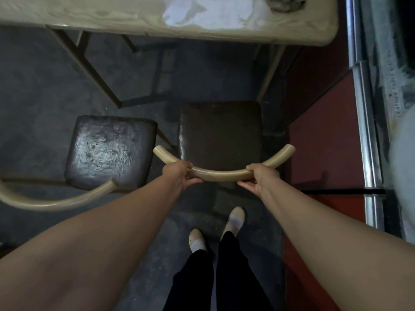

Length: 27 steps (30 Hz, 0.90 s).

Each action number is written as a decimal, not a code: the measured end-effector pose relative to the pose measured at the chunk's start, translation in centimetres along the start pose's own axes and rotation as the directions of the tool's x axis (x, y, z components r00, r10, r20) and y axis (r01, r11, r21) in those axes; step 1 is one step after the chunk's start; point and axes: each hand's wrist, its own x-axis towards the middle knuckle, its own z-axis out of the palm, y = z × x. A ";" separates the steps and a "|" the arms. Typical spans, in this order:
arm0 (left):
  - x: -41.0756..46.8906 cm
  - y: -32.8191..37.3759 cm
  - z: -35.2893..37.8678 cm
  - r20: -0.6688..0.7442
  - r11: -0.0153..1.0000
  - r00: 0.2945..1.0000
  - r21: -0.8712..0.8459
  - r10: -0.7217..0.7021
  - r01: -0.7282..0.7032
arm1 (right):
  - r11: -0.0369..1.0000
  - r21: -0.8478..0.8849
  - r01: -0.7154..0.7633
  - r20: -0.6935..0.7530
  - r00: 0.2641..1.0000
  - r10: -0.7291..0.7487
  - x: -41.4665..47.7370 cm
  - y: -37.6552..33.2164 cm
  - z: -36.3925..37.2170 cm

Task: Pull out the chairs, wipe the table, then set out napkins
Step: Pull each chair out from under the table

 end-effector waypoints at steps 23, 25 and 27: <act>10.5 23.4 13.4 -0.013 0.983 0.983 -0.003 0.185 -0.185 | 0.984 0.032 0.175 0.004 0.984 -0.176 4.8 -25.3 12.2; 11.1 25.8 14.1 0.011 0.980 0.980 0.017 0.199 -0.199 | 0.975 0.045 0.216 -0.015 0.976 -0.215 5.5 -26.5 13.7; 11.4 28.0 14.6 0.029 0.974 0.974 0.036 0.225 -0.226 | 0.963 0.062 0.264 -0.041 0.964 -0.261 6.2 -27.3 15.2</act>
